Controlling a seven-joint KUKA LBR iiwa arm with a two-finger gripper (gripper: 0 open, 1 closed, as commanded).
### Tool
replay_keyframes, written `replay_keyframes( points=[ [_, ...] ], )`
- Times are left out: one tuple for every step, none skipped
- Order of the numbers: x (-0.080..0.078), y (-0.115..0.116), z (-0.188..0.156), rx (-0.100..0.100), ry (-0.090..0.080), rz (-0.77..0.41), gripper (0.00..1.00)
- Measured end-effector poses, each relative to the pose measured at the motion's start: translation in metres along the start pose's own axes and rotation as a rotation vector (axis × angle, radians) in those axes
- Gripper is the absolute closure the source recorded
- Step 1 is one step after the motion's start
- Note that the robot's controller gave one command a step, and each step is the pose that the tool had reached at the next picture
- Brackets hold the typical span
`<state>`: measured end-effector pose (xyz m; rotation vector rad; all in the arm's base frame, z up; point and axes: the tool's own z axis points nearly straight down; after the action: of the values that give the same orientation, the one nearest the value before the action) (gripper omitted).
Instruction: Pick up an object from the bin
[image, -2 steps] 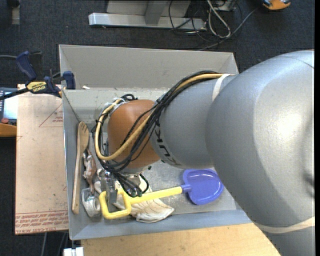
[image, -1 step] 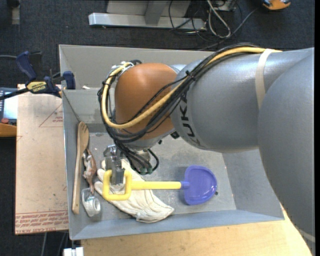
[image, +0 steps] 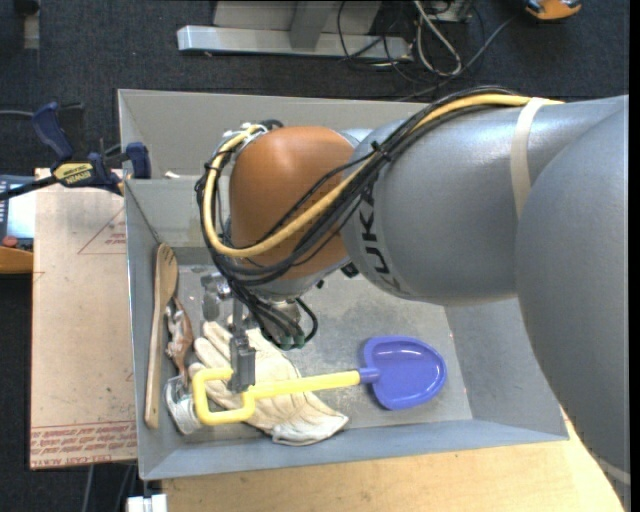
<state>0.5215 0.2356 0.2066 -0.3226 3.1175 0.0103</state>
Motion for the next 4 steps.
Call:
replay_keyframes(
  points=[
    [0.0, 0.0, 0.0, 0.0, 0.0, 0.0, 0.0],
    [0.031, -0.023, 0.074, 0.0, 0.003, -0.157, 0.0],
    [0.044, 0.0, 0.067, -0.002, -0.002, -0.129, 0.0],
    [0.028, -0.026, 0.136, -0.001, 0.004, -0.328, 1.0]
  ],
)
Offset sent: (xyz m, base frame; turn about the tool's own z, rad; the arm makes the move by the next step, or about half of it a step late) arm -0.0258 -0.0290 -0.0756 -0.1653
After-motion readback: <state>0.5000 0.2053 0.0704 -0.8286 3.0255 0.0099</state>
